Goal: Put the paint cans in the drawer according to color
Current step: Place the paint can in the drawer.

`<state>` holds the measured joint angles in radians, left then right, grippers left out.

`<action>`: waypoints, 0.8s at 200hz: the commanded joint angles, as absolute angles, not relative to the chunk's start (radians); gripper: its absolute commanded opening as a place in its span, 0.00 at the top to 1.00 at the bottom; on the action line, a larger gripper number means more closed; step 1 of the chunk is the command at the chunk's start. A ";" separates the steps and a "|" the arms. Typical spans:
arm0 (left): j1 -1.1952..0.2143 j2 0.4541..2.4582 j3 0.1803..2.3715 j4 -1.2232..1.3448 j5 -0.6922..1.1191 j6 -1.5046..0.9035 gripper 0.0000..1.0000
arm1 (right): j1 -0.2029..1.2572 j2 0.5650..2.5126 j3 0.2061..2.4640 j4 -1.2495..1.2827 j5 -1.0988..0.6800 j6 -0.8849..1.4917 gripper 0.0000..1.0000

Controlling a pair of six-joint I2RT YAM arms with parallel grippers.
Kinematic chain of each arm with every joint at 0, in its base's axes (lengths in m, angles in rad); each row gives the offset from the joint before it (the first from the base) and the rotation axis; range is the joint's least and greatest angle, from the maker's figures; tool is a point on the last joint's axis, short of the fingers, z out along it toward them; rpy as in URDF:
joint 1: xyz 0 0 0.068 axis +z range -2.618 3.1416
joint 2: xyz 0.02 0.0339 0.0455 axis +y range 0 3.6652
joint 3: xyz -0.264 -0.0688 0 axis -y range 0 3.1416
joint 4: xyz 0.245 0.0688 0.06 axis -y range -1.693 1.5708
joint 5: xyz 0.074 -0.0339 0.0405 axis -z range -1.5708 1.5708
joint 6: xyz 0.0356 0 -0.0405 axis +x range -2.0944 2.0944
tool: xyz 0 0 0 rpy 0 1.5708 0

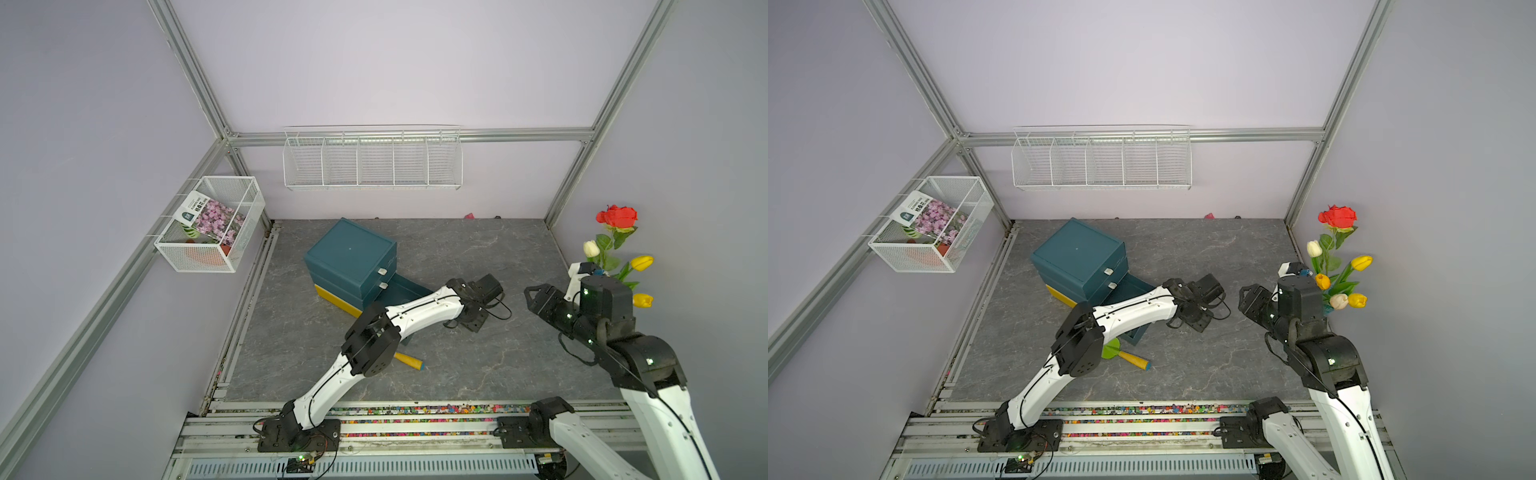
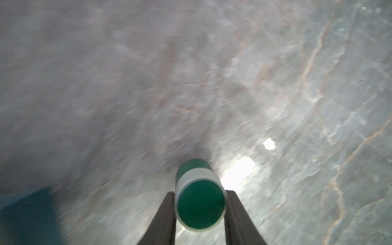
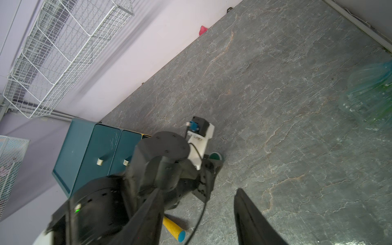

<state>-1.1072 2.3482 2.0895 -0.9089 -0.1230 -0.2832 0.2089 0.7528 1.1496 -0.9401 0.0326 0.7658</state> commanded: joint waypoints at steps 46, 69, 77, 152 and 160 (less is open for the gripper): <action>-0.955 2.014 1.855 -0.928 -0.295 -0.298 0.73 | 0.204 0.750 1.110 -0.896 0.004 0.780 0.44; -0.905 2.015 1.809 -0.914 -0.280 -0.299 0.73 | 0.203 0.752 1.098 -0.879 -0.006 0.790 0.45; -0.890 2.023 1.801 -0.910 -0.272 -0.304 0.73 | 0.204 0.753 1.095 -0.879 -0.008 0.791 0.44; -0.863 2.114 1.777 -0.870 -0.213 -0.316 0.73 | 0.204 0.745 1.095 -0.890 -0.003 0.790 0.44; -0.862 2.119 1.772 -0.863 -0.204 -0.316 0.73 | 0.204 0.744 1.095 -0.891 -0.003 0.790 0.45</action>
<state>-0.8650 2.1006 1.7905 -0.8982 -0.2379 -0.3000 0.2089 0.7521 1.1069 -0.9081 -0.0006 0.7853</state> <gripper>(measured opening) 0.352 0.555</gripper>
